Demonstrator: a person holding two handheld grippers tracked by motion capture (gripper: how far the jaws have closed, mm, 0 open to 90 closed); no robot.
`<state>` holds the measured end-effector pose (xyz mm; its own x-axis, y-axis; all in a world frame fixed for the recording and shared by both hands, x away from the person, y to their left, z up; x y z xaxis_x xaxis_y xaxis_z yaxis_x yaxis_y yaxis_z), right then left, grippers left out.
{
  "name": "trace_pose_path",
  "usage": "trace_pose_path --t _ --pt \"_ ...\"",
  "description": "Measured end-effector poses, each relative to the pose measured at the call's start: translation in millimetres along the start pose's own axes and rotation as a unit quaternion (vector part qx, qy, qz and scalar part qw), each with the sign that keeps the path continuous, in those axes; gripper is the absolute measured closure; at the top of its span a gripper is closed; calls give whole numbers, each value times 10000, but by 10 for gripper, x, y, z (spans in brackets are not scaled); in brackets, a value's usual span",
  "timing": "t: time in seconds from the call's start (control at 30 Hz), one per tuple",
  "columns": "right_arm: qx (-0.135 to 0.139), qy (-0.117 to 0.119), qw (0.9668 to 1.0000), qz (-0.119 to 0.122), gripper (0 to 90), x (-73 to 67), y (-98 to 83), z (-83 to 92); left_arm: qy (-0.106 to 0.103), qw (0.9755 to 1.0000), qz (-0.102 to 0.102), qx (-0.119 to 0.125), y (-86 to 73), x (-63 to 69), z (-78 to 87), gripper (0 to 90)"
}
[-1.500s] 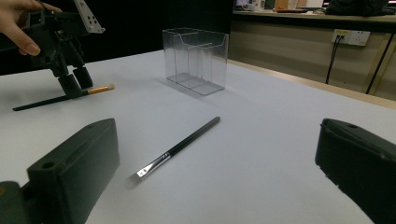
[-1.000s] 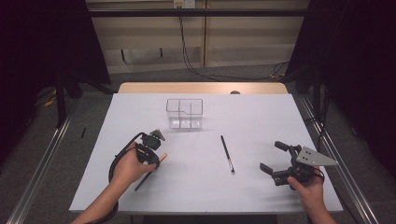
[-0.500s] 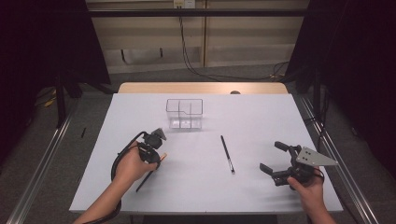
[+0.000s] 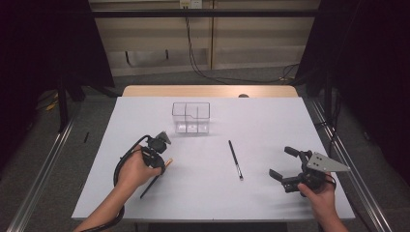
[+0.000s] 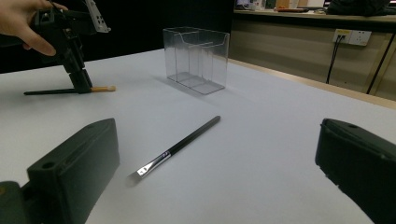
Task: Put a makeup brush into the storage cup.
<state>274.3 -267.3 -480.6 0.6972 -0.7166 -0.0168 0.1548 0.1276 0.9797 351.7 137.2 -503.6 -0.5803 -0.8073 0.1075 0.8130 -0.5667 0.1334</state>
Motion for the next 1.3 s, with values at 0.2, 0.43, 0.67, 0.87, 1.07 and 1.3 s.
trace_pose_path --t 0.2,0.43,0.67,0.87,1.07,1.3 --pt "3 -1 10000 3 0 1 4 0 -216 9995 37 212 2 -16 10 844" --pt "-7 -12 10000 -6 0 1 -2 -2 -433 9967 40 689 74 -6 61 844" --pt "1 -23 10000 -7 0 7 0 0 -573 9908 123 1222 174 -22 125 844" --pt "3 -11 10000 5 0 -2 6 6 -615 9817 165 1797 257 -53 226 844" --pt "9 -12 10000 8 0 -3 8 6 -700 9687 214 2371 326 -78 298 844" --pt "-9 3 10000 18 0 -9 5 -1 -780 9500 399 2997 379 -112 396 844"
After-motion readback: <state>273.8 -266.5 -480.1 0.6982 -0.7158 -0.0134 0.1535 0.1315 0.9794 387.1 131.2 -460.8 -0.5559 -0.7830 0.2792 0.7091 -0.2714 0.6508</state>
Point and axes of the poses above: each handheld gripper's, and its own axes: z roughly backward along the jaws, y roughly out of its top, x roughly to its right, the point moved 6 cm from there along -z, roughly forward along the jaws, and after that the axes turned 1 degree about z, right-handed, at the moved point
